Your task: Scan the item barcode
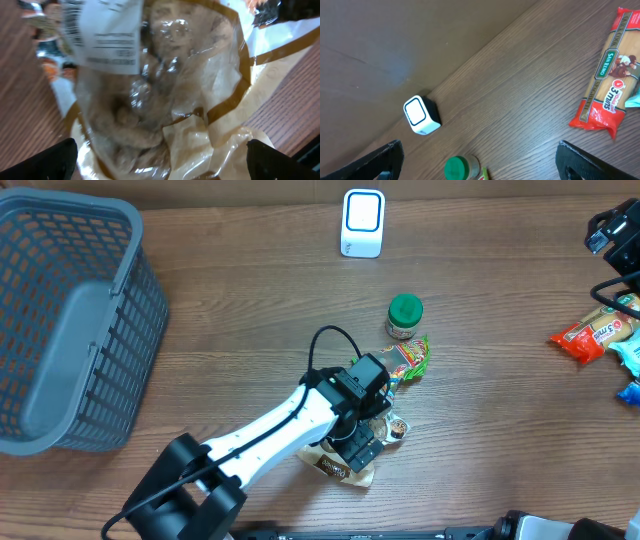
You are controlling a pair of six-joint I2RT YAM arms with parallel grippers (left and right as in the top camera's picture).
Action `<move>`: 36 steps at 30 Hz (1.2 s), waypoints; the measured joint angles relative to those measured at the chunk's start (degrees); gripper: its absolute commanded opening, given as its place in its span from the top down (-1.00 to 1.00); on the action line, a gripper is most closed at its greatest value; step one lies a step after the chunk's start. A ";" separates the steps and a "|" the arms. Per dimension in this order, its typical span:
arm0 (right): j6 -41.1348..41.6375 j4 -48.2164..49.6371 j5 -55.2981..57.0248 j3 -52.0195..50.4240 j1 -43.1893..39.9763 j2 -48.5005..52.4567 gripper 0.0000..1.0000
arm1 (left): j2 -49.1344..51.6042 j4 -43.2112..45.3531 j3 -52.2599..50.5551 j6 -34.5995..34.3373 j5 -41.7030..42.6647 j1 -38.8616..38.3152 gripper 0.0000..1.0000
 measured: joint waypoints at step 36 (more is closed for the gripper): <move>-0.02 0.46 -0.04 0.00 0.00 0.00 -0.94 | 5.25 16.52 -3.13 -3.23 -10.45 15.58 -0.99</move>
